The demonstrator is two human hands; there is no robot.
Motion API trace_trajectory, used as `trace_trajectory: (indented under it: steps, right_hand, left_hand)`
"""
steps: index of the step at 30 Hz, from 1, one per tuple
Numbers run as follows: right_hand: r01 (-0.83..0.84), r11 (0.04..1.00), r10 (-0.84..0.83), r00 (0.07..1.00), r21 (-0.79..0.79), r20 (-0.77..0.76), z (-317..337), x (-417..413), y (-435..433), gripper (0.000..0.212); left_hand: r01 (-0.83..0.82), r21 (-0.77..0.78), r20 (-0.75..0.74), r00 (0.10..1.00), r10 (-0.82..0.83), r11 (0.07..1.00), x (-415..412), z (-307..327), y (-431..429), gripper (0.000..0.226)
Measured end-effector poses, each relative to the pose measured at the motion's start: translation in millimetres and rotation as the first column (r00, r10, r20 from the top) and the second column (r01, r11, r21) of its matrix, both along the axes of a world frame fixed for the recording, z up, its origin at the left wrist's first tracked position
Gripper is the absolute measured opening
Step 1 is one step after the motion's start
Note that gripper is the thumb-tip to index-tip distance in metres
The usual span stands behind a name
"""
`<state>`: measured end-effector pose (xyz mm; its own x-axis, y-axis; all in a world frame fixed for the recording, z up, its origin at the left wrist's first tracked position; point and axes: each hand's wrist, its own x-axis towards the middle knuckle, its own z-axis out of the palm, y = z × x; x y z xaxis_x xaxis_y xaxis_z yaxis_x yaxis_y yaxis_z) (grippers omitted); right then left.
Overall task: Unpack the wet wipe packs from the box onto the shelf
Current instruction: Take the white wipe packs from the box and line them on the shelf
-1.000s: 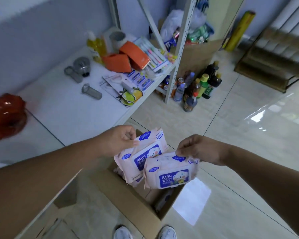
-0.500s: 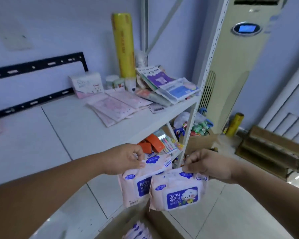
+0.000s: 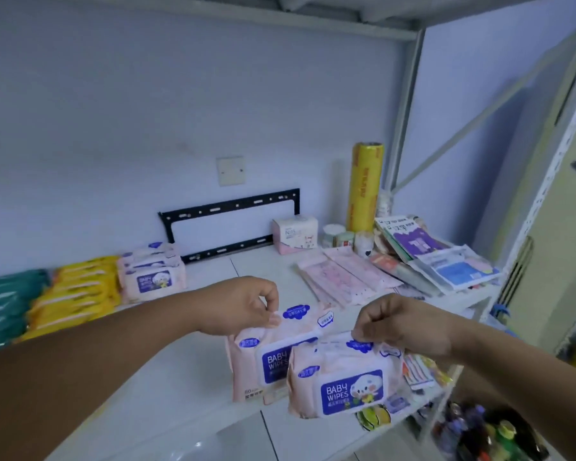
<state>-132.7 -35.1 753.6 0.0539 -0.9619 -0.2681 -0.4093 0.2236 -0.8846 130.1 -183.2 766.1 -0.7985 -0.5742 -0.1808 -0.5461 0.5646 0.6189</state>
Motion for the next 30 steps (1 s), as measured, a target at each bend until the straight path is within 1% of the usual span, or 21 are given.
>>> trace_trajectory:
  steps: [3, 5, 9, 11, 15, 17, 20, 25, 30]
  right_hand:
    - [-0.055, 0.998, 0.055, 0.998, -0.004, -0.037, 10, 36, -31, 0.022]
    - [-0.074, 0.997, 0.074, 0.997, 0.003, -0.03, 14, 62, -51, 0.025]
    - [-0.1, 0.995, 0.101, 0.993, 0.015, -0.058, 15, 113, -92, 0.019]
    - [-0.104, 0.995, 0.104, 0.991, 0.006, -0.089, 13, 137, -112, 0.02]
    - [-0.104, 0.994, 0.101, 0.989, -0.016, -0.111, 9, 178, -151, 0.017]
    - [-0.103, 0.995, 0.102, 0.988, -0.003, -0.113, 4, 190, -169, 0.017]
    - [-0.108, 0.994, 0.111, 0.988, 0.025, -0.108, -2, 200, -192, 0.016]
    - [-0.125, 0.991, 0.131, 0.978, 0.051, -0.163, -18, 199, -238, 0.019]
    - [-0.154, 0.986, 0.161, 0.98, 0.065, -0.12, -43, 197, -288, 0.021]
  left_hand:
    - [-0.048, -0.029, 0.008, 0.999, 0.048, 0.998, 41, 7, -19, 0.02]
    - [-0.067, -0.04, 0.014, 0.998, 0.068, 0.997, 69, 11, -33, 0.02]
    - [-0.106, -0.11, 0.056, 0.992, 0.113, 0.988, 124, 15, -64, 0.02]
    - [-0.129, -0.133, 0.071, 0.988, 0.14, 0.983, 149, 16, -80, 0.019]
    - [-0.185, -0.174, 0.046, 0.98, 0.196, 0.967, 188, 11, -110, 0.015]
    - [-0.217, -0.176, 0.034, 0.974, 0.226, 0.96, 200, 5, -126, 0.016]
    - [-0.25, -0.137, 0.026, 0.966, 0.256, 0.958, 209, -7, -148, 0.015]
    - [-0.246, -0.121, 0.039, 0.967, 0.252, 0.962, 205, -24, -180, 0.015]
    - [-0.288, -0.118, 0.075, 0.952, 0.297, 0.95, 196, -42, -218, 0.015]
